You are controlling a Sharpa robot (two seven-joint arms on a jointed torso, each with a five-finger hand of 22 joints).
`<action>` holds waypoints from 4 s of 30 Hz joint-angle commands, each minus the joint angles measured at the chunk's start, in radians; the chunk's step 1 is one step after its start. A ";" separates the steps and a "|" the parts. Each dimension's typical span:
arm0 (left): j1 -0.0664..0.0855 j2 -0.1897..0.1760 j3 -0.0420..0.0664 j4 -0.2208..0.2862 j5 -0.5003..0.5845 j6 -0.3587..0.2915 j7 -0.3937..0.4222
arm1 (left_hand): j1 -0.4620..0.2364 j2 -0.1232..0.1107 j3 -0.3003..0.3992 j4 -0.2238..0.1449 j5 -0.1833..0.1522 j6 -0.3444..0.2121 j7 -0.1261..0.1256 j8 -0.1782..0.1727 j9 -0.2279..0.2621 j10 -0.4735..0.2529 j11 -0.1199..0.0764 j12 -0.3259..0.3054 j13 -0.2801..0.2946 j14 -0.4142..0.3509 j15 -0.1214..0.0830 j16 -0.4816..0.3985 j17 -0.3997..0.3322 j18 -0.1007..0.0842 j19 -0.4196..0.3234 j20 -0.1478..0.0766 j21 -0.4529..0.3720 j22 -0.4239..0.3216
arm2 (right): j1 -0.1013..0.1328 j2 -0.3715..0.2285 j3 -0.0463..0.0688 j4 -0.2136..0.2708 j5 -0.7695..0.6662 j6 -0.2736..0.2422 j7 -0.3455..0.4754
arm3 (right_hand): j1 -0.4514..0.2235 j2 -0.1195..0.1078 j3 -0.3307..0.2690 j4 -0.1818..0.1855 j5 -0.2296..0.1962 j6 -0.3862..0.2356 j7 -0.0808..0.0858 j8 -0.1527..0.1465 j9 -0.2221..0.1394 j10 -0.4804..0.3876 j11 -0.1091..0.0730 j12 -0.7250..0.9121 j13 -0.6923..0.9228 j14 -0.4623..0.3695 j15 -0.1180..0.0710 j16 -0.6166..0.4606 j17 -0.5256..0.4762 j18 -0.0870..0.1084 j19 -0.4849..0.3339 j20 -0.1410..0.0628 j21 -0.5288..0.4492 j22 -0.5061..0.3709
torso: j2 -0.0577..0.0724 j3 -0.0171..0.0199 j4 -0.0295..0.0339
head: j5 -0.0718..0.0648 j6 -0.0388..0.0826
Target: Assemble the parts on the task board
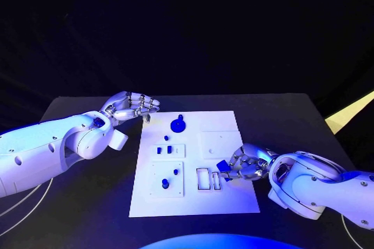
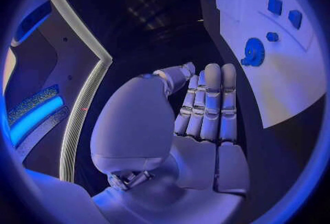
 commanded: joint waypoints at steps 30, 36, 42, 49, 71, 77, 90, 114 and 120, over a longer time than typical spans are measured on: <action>0.000 0.000 0.001 0.008 0.007 0.024 -0.004 | -0.011 0.007 -0.005 0.003 0.006 -0.001 0.003 -0.003 0.003 -0.011 0.001 0.005 -0.002 -0.006 0.005 -0.004 -0.002 0.015 -0.001 0.004 -0.006 -0.002 | -0.020 0.135 -0.001 -0.055 0.101 0.033 0.012 | -0.029 0.029 -0.011 -0.003 -0.024 0.026 -0.009 0.004 0.023 0.037 -0.005 0.002 0.159 0.091 -0.007 0.005 0.203 -0.016 0.076 -0.009 0.004 0.245 | 0.002 0.0012 -0.0005 | 0.015 -0.011; 0.000 0.000 0.001 0.008 0.007 0.025 -0.004 | -0.011 0.007 -0.005 0.003 0.006 -0.001 0.003 -0.003 0.003 -0.011 0.001 0.005 -0.002 -0.006 0.005 -0.004 -0.002 0.015 -0.001 0.004 -0.006 -0.002 | -0.024 0.145 -0.001 -0.065 0.078 0.026 0.004 | -0.058 0.026 -0.026 -0.003 -0.062 0.031 -0.010 0.006 0.029 0.038 -0.006 0.002 0.161 0.091 -0.007 0.005 0.203 -0.016 0.077 -0.009 0.006 0.246 | 0.001 0.0007 0.0000 | 0.015 -0.010; 0.000 -0.001 0.001 0.008 0.007 0.025 -0.004 | -0.011 0.007 -0.005 0.003 0.006 -0.001 0.003 -0.002 0.003 -0.012 0.001 0.005 -0.002 -0.006 0.005 -0.004 -0.002 0.015 -0.001 0.005 -0.007 -0.003 | -0.025 0.153 -0.001 -0.072 0.072 0.031 0.005 | -0.101 0.023 -0.059 -0.003 -0.152 0.033 -0.010 0.011 0.041 0.040 -0.006 0.000 0.163 0.091 -0.008 0.005 0.204 -0.016 0.077 -0.009 0.006 0.246 | 0.001 0.0005 0.0000 | 0.016 -0.012; 0.000 -0.002 0.001 0.008 0.007 0.027 -0.007 | -0.012 0.007 -0.005 0.003 0.006 -0.001 0.003 -0.002 0.003 -0.012 0.001 0.005 -0.002 -0.007 0.005 -0.005 -0.002 0.015 -0.001 0.005 -0.007 -0.003 | -0.025 0.156 -0.001 -0.078 0.068 0.023 0.003 | -0.132 0.023 -0.088 -0.002 -0.163 0.031 -0.010 0.014 0.049 0.038 -0.006 -0.005 0.162 0.091 -0.007 0.004 0.201 -0.015 0.076 -0.009 0.003 0.245 | 0.001 -0.0002 0.0003 | 0.017 -0.013; 0.000 -0.005 0.001 0.008 0.007 0.034 -0.017 | -0.013 0.009 -0.003 0.005 0.006 -0.002 0.004 -0.003 0.003 -0.014 0.001 0.006 -0.002 -0.010 0.005 -0.007 -0.004 0.015 -0.002 0.005 -0.009 -0.005 | -0.029 0.150 -0.001 -0.064 0.061 0.011 0.021 | -0.089 0.059 -0.133 -0.006 -0.076 0.024 -0.012 0.017 0.067 0.039 -0.008 -0.011 0.164 0.091 -0.009 0.003 0.200 -0.015 0.075 -0.010 0.001 0.244 | 0.001 0.0007 -0.0005 | 0.022 -0.013; 0.000 -0.005 0.001 0.007 0.007 0.034 -0.019 | -0.013 0.009 -0.003 0.005 0.006 -0.002 0.004 -0.003 0.003 -0.014 0.001 0.006 -0.002 -0.010 0.005 -0.007 -0.004 0.015 -0.002 0.005 -0.009 -0.005 | -0.030 0.148 -0.001 -0.056 0.065 0.007 0.028 | -0.062 0.073 -0.130 -0.008 -0.063 0.027 -0.015 0.017 0.069 0.041 -0.010 -0.009 0.167 0.092 -0.011 0.005 0.205 -0.016 0.076 -0.011 0.005 0.245 | 0.001 0.0008 -0.0003 | 0.022 -0.013; 0.000 -0.004 0.001 0.005 0.007 0.034 -0.022 | -0.016 0.009 -0.003 0.007 0.006 -0.007 0.006 -0.005 0.002 -0.019 0.003 0.006 -0.003 -0.013 0.007 -0.010 -0.005 0.015 -0.003 0.006 -0.012 -0.006 | -0.031 0.151 -0.001 -0.067 0.083 -0.031 0.044 | -0.176 0.068 -0.226 -0.001 -0.213 0.015 -0.006 0.012 0.078 0.027 -0.002 -0.041 0.151 0.088 -0.005 -0.003 0.187 -0.010 0.065 -0.007 -0.022 0.238 | 0.001 -0.0002 -0.0004 | 0.024 -0.010; 0.001 -0.005 0.001 0.006 0.007 0.031 -0.022 | -0.017 0.009 -0.002 0.008 0.006 -0.011 0.007 -0.007 0.002 -0.023 0.004 0.006 -0.003 -0.015 0.008 -0.011 -0.007 0.015 -0.005 0.007 -0.015 -0.008 | -0.030 0.093 -0.001 -0.027 0.044 -0.050 0.086 | -0.067 0.000 -0.084 -0.012 -0.130 0.001 -0.005 0.010 0.096 0.015 -0.001 -0.072 0.139 0.086 -0.003 -0.008 0.181 -0.009 0.064 -0.005 -0.028 0.237 | 0.000 0.0014 -0.0011 | 0.018 -0.014; -0.001 -0.001 0.001 0.003 0.012 0.017 -0.001 | -0.016 0.010 -0.002 0.007 0.006 -0.011 0.007 -0.007 0.002 -0.023 0.004 0.006 -0.003 -0.015 0.008 -0.011 -0.007 0.015 -0.005 0.007 -0.015 -0.008 | -0.024 0.049 0.000 -0.013 0.056 -0.077 0.144 | 0.030 0.003 -0.073 -0.010 -0.140 -0.022 0.004 -0.008 0.087 0.020 0.005 -0.059 0.148 0.088 0.001 -0.006 0.186 -0.009 0.063 -0.003 -0.029 0.237 | -0.007 0.0003 -0.0023 | 0.014 -0.017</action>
